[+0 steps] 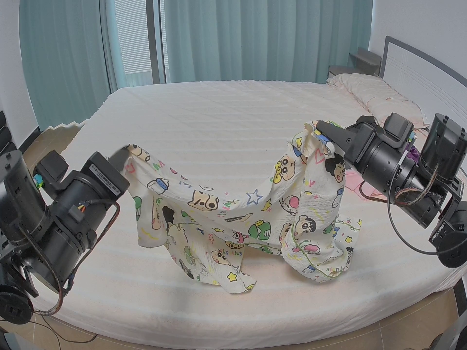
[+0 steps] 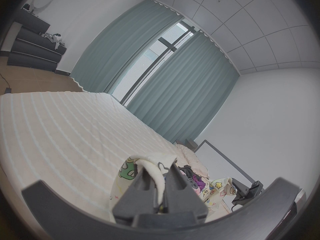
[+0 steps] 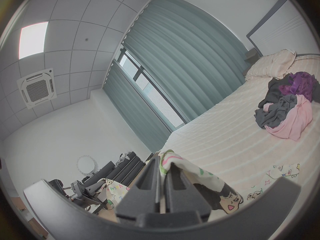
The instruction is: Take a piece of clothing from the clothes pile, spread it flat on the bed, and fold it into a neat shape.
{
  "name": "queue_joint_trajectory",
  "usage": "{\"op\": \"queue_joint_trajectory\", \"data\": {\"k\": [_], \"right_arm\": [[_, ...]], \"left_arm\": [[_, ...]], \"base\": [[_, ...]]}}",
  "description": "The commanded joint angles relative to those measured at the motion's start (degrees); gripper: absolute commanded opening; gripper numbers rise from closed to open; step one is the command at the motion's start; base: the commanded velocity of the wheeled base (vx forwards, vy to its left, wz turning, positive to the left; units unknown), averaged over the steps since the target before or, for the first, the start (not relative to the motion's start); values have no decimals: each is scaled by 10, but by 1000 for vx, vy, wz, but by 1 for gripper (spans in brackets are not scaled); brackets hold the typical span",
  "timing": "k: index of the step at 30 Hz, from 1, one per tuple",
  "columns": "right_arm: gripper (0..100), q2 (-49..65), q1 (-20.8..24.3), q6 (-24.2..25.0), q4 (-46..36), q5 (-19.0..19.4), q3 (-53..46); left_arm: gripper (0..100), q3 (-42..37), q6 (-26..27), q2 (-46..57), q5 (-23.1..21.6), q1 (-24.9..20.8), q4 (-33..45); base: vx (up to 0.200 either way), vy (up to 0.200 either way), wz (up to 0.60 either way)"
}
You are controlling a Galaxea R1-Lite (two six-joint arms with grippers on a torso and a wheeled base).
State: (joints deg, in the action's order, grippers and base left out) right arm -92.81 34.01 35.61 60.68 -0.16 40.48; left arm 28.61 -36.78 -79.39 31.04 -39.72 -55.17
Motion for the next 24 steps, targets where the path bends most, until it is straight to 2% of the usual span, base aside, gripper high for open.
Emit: {"op": "queue_joint_trajectory", "data": {"k": [1,9,15,24], "right_arm": [[0,1,-4,2,0,2,-8],[0,24,-20,8,1,27,-30],[0,66,-25,9,2,78,-63],[0,137,-30,9,0,94,-62]], "left_arm": [[0,-8,-1,-15,1,-4,2],[0,-14,-1,-9,2,-20,2],[0,-17,0,5,4,-30,4],[0,-17,9,47,7,-41,9]], "base": [[-200,0,0],[-200,0,0],[-200,0,0],[-200,0,0]]}}
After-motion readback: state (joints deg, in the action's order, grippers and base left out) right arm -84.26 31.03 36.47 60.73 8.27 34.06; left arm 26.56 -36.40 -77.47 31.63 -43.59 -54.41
